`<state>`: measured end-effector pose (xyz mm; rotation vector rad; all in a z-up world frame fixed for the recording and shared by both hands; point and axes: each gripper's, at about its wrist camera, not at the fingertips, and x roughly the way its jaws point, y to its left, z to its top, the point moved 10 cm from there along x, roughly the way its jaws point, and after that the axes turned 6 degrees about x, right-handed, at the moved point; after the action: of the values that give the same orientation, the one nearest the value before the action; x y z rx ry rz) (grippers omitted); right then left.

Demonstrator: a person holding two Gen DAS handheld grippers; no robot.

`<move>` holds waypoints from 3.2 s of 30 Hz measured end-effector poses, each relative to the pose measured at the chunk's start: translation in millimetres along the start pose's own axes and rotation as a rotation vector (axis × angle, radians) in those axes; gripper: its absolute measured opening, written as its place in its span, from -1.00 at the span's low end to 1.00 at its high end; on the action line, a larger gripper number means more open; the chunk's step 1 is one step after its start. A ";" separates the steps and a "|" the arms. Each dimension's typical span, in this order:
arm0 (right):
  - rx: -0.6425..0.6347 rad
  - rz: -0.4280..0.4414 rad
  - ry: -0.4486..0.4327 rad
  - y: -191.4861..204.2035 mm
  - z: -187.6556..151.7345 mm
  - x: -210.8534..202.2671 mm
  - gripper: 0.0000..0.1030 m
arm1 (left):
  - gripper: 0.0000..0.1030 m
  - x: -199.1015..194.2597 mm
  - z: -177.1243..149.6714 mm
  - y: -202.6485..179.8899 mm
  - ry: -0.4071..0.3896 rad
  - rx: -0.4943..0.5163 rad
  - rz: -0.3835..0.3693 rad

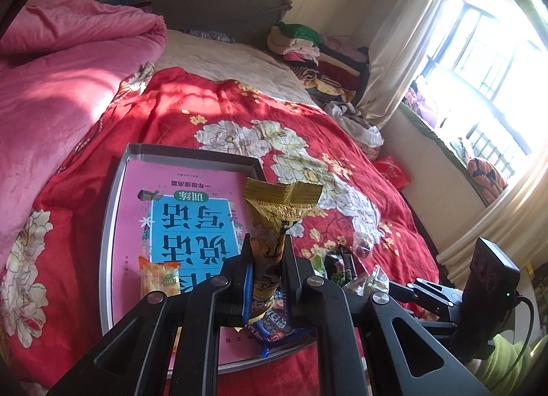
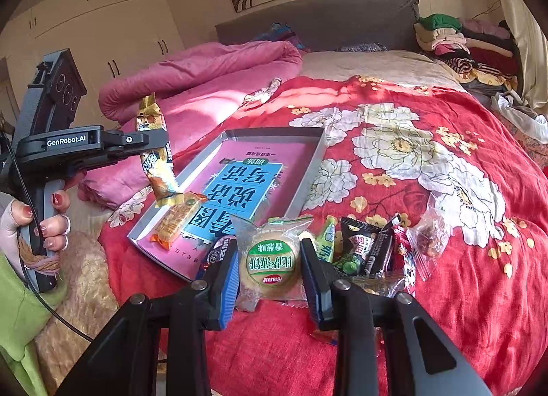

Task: Organize snacks
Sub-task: 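Lift the gold bag with the left tool while the right tool lifts the pastry toward the tray, then lower the gold bag over the tray with the left tool while the right tool lowers the pastry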

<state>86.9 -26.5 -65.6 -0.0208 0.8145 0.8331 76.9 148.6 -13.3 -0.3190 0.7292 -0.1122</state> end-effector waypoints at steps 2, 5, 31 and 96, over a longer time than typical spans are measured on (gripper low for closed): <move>-0.005 0.013 -0.005 7.5 3.2 0.5 -0.33 | -0.75 0.2 -1.2 0.4 0.003 -0.001 0.000; -0.015 0.029 -0.007 18.9 7.5 2.5 -0.33 | -0.75 -0.2 -2.4 0.3 0.004 0.001 0.001; -0.055 0.075 -0.038 59.4 34.1 8.1 -0.33 | -0.75 -2.3 -14.0 6.7 0.029 -0.008 -0.002; -0.040 0.107 0.084 73.7 16.0 77.7 -0.34 | -0.74 61.7 -76.5 46.1 0.310 -0.065 0.041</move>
<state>78.8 80.0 -83.8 -0.0485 0.8836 0.9549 71.0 160.3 -121.1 -0.3529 1.0474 -0.1005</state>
